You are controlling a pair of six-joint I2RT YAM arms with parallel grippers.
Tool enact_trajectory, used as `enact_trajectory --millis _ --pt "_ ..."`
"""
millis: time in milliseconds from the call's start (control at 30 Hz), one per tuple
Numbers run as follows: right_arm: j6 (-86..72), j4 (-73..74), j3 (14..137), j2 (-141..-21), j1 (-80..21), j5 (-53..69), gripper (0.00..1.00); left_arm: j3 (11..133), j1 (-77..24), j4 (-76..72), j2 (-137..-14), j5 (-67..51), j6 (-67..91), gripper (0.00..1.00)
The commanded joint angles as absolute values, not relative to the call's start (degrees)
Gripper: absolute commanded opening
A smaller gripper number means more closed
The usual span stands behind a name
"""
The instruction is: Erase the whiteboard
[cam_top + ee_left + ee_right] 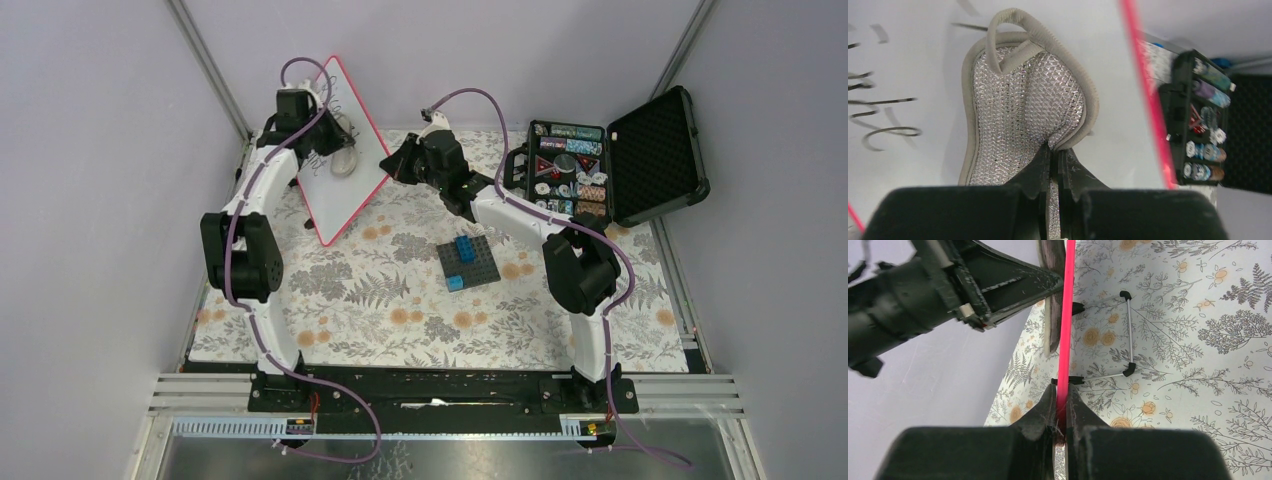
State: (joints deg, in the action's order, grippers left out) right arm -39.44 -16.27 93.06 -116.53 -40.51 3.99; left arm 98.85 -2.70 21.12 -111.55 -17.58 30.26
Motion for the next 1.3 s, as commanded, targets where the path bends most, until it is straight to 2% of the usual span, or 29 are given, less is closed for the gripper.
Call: enact_trajectory --millis 0,167,600,700,900,1033,1267 --pt "-32.76 -18.73 94.83 -115.80 -46.23 13.03 0.00 97.20 -8.80 18.21 -108.25 -22.00 29.89 0.00" --pt "-32.70 -18.33 94.87 -115.90 -46.21 12.71 0.00 100.22 -7.24 21.07 -111.54 -17.30 32.20 0.00" --pt "-31.23 -12.72 98.63 -116.30 -46.23 13.68 0.00 101.77 2.58 24.90 -120.97 -14.78 35.11 0.00" --pt "-30.55 -11.17 99.63 -116.54 -46.23 14.67 0.00 102.96 3.88 25.40 -123.01 -17.43 35.62 0.00" --pt "-31.51 -10.46 100.58 -117.67 -46.23 18.45 0.00 103.36 0.41 23.68 -121.05 -21.15 37.01 0.00" --pt "-30.22 -9.29 100.70 -117.51 -46.23 19.02 0.00 103.19 -5.34 20.41 -117.21 -21.76 35.37 0.00" --pt "-29.38 -9.22 99.71 -116.40 -46.23 20.22 0.00 108.35 -9.67 14.85 -116.68 -21.15 36.10 0.00"
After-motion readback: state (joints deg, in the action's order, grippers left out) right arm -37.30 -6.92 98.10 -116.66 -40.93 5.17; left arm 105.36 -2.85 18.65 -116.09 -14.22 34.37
